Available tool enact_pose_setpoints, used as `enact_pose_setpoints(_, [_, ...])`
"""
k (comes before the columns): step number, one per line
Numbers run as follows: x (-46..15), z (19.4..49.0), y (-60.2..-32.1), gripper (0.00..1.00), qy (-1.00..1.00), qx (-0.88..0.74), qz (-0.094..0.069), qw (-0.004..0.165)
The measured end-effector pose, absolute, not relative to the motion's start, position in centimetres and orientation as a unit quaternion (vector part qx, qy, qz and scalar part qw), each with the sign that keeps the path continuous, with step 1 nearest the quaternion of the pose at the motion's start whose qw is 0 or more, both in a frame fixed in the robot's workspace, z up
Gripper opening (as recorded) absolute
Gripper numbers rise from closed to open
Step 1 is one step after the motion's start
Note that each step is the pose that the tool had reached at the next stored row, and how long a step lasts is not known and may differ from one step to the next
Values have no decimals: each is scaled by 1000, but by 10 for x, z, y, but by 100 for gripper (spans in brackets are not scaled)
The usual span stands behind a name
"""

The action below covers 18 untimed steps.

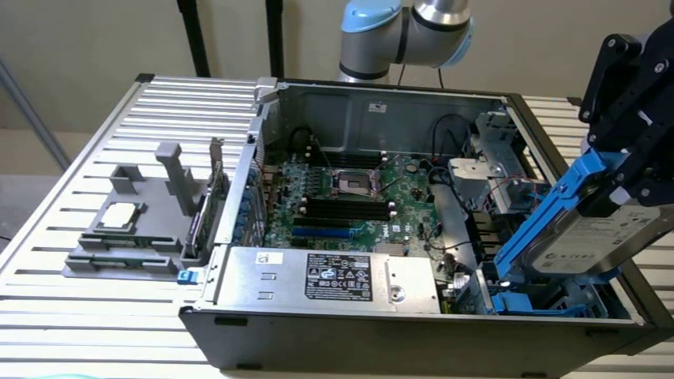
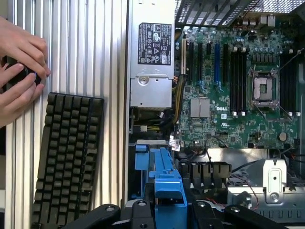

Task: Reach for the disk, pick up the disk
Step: 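Pick up the disk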

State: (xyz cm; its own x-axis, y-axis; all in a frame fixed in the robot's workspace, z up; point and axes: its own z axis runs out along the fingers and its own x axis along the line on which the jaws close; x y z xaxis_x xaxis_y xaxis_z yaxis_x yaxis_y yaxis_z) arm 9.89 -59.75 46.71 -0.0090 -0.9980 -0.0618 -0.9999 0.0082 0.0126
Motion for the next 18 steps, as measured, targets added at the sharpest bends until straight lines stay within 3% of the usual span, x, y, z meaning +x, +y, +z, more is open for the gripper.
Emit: enact_pose_setpoints(18, [99, 464, -593, 33, 710, -704, 22, 14])
